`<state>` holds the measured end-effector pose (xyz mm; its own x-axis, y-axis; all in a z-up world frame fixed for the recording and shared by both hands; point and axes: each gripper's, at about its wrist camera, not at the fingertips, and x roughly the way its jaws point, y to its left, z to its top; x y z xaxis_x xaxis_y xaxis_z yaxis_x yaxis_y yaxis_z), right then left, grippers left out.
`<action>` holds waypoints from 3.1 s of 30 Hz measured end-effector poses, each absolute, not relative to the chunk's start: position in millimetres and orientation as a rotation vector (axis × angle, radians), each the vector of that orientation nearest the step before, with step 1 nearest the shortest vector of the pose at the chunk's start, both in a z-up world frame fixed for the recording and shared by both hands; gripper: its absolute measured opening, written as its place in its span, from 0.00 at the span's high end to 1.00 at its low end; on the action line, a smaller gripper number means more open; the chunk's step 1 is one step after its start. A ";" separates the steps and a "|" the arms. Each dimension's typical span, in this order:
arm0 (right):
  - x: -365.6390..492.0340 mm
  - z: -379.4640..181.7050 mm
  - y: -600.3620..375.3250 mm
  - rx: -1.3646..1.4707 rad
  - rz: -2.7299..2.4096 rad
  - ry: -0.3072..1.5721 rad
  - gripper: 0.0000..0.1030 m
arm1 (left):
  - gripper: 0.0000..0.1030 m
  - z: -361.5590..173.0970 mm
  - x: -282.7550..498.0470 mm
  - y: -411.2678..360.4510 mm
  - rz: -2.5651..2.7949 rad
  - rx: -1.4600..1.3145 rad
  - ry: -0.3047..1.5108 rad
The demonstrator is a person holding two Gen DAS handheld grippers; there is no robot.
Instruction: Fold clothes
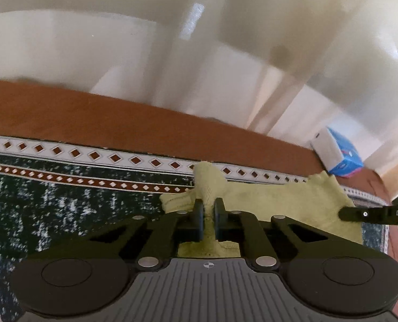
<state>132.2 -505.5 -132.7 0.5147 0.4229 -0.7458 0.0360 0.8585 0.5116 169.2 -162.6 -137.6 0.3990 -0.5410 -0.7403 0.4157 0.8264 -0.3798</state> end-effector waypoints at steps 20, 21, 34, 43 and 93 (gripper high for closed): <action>174.9 -139.8 -503.0 0.313 0.277 1.005 0.45 | 0.40 -138.5 187.0 -147.0 -0.607 -0.182 0.986; 179.2 -144.7 -501.0 0.308 0.291 1.019 0.45 | 0.40 -140.1 188.1 -150.8 -0.623 -0.169 0.993; 192.4 -167.5 -499.9 0.357 0.429 1.100 0.59 | 0.38 -148.7 197.8 -163.9 -0.730 -0.095 1.027; 194.1 -170.8 -500.3 0.444 0.408 1.114 0.76 | 0.87 -140.1 189.9 -174.9 -0.723 -0.018 0.986; -105.8 -127.1 -516.6 0.296 0.379 1.042 0.58 | 0.53 -81.8 -38.7 -52.6 -0.645 -0.195 0.972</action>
<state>-105.8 -516.6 -127.1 0.4502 0.4387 -0.7777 -0.1630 0.8967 0.4115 -38.7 -52.6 -81.8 0.3950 -0.5890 -0.7051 0.4206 0.7982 -0.4311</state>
